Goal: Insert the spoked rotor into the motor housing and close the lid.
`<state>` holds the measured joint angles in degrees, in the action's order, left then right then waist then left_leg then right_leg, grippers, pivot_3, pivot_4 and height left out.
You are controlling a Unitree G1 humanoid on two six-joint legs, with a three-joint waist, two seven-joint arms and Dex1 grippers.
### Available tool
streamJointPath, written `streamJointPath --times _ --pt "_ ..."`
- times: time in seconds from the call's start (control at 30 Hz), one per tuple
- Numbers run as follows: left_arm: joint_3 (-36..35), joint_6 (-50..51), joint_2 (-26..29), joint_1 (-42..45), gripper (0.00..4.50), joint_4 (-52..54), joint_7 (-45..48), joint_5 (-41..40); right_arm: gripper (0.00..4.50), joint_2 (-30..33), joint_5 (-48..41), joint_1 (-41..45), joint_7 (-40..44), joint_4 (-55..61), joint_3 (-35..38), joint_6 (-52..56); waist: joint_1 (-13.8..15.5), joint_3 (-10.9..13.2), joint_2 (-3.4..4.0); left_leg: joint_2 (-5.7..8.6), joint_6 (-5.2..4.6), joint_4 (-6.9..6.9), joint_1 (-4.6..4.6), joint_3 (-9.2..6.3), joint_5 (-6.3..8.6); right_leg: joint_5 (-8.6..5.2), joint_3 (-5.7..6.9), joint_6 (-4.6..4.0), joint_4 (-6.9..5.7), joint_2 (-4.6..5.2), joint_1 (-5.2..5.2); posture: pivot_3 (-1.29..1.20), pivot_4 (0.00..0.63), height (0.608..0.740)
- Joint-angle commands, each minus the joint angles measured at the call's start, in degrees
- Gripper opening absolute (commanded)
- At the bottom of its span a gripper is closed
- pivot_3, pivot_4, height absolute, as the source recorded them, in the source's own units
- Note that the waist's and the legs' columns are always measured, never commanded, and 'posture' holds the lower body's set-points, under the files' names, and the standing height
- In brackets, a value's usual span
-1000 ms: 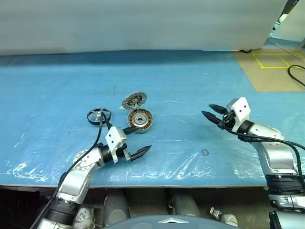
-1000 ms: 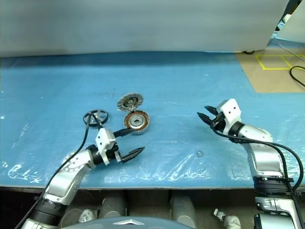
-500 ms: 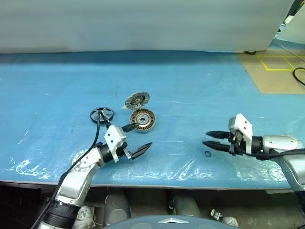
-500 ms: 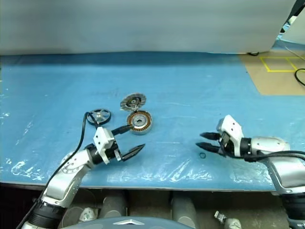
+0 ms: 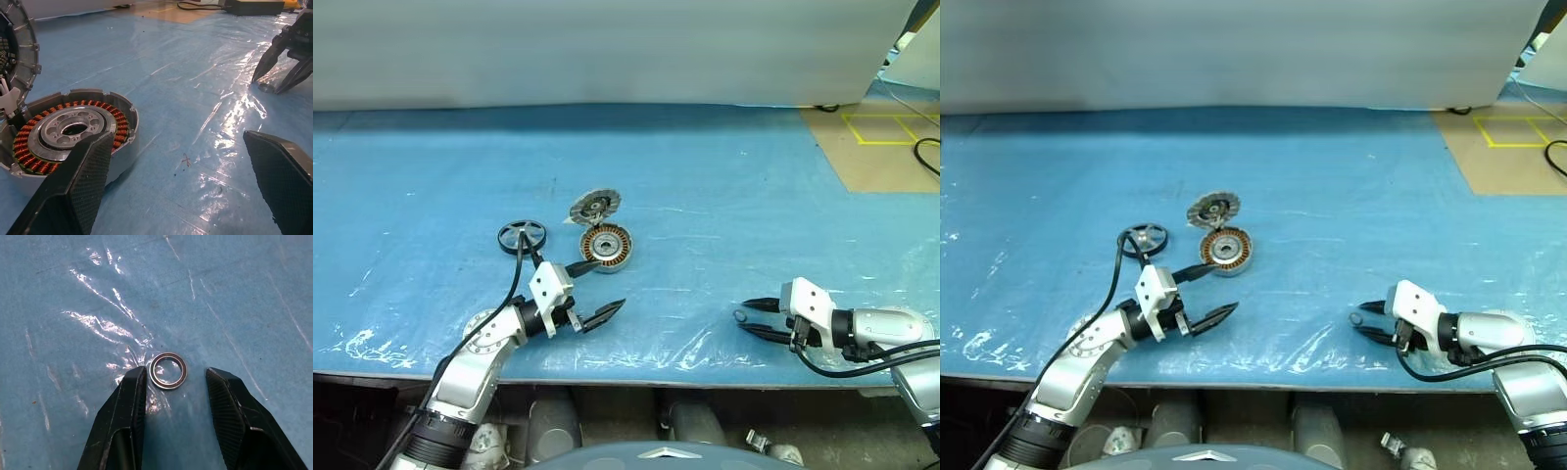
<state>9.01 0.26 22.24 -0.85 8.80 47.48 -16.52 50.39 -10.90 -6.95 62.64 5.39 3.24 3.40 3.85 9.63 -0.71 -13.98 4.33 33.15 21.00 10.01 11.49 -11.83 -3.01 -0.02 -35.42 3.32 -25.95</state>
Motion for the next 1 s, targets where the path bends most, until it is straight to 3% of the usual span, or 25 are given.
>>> streamJointPath --times 0.03,0.4,1.0 --pt "-1.0 -0.6 0.7 -0.8 4.5 1.9 -0.2 -0.2 1.98 0.2 1.8 0.4 0.1 -1.7 -1.0 -3.1 0.0 0.0 -0.02 0.0 0.0 0.0 0.0 0.0 0.0 0.04 0.0 -0.07 0.0 0.0 0.0 0.0 0.15 0.74" --pt "-1.3 -0.2 1.3 -1.3 4.5 2.3 -0.4 -0.5 1.98 1.1 3.2 -0.5 0.9 -3.7 -2.0 -7.7 0.1 -0.2 -0.25 0.0 0.0 0.0 -0.07 -0.01 0.0 -0.03 0.02 0.06 0.01 0.02 0.19 0.0 0.15 0.74" --pt "-1.4 -0.2 1.5 -0.9 4.5 1.5 -0.4 -0.4 1.98 1.2 3.0 -1.0 1.0 -2.7 -2.4 -6.1 0.1 -0.3 -0.36 -0.01 -0.01 -0.02 -0.07 -0.04 0.01 -0.06 0.06 0.09 0.03 0.02 0.21 0.0 0.15 0.74"
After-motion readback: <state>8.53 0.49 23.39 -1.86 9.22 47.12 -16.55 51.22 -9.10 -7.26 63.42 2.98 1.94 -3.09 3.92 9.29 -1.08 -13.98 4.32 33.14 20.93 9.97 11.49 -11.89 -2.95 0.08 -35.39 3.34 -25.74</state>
